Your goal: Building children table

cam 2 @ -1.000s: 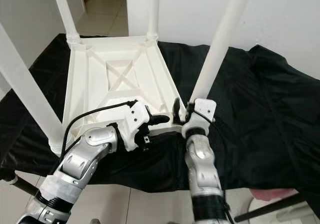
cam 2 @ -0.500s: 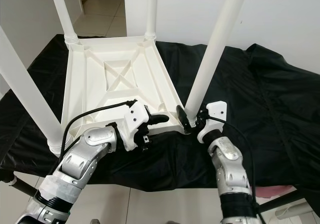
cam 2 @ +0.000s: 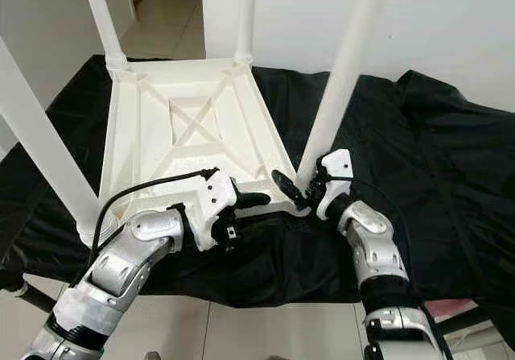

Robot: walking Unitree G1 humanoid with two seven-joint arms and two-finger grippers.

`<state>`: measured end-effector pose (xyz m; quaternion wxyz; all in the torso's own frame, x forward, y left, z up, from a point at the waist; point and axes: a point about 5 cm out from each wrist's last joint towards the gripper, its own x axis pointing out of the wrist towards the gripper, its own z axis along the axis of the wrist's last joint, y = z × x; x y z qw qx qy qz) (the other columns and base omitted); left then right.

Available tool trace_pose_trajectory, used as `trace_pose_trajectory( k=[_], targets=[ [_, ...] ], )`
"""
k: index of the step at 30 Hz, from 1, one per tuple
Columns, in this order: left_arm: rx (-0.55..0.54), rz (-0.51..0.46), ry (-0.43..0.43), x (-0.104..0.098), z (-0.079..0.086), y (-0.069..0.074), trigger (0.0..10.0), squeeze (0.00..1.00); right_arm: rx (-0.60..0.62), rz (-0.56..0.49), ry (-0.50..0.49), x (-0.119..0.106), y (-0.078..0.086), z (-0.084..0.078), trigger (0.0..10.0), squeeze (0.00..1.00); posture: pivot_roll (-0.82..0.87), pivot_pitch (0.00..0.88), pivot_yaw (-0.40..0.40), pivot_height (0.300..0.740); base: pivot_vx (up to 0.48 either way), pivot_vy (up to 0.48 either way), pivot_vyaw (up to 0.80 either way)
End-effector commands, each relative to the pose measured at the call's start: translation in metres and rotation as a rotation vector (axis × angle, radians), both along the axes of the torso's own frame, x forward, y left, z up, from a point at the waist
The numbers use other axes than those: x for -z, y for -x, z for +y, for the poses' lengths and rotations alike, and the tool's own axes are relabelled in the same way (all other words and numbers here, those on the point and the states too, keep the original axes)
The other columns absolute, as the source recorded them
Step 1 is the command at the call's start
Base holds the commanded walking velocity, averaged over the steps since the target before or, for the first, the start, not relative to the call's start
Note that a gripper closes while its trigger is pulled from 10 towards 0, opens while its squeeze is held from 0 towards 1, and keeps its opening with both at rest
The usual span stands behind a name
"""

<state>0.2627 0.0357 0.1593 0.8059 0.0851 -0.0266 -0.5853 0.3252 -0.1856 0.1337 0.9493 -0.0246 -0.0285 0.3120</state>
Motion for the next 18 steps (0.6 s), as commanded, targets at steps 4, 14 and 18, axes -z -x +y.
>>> trace_pose_trajectory(
  k=[4, 14, 18],
  targets=[
    [0.042, -0.004, -0.015, -0.0008, -0.0007, 0.0037, 10.0, 0.00, -0.025, 0.017, 0.004, 0.0038, 0.0002, -0.0014, 0.0, 0.00, -0.01, 0.000, -0.061, 0.740, 0.000, 0.000, 0.00],
    [0.021, 0.000, -0.021, -0.0001, 0.0027, 0.0033, 10.0, 0.00, 0.009, 0.027, -0.031, 0.0100, 0.0031, -0.0058, 10.0, 0.00, -0.01, 0.000, -0.057, 0.740, 0.000, 0.000, 0.00],
    [0.016, 0.000, -0.023, 0.0004, 0.0027, 0.0020, 10.0, 0.00, 0.070, 0.017, -0.034, 0.0085, 0.0031, -0.0054, 10.0, 0.00, -0.01, 0.000, -0.055, 0.740, 0.000, 0.000, 0.00]
  ],
)
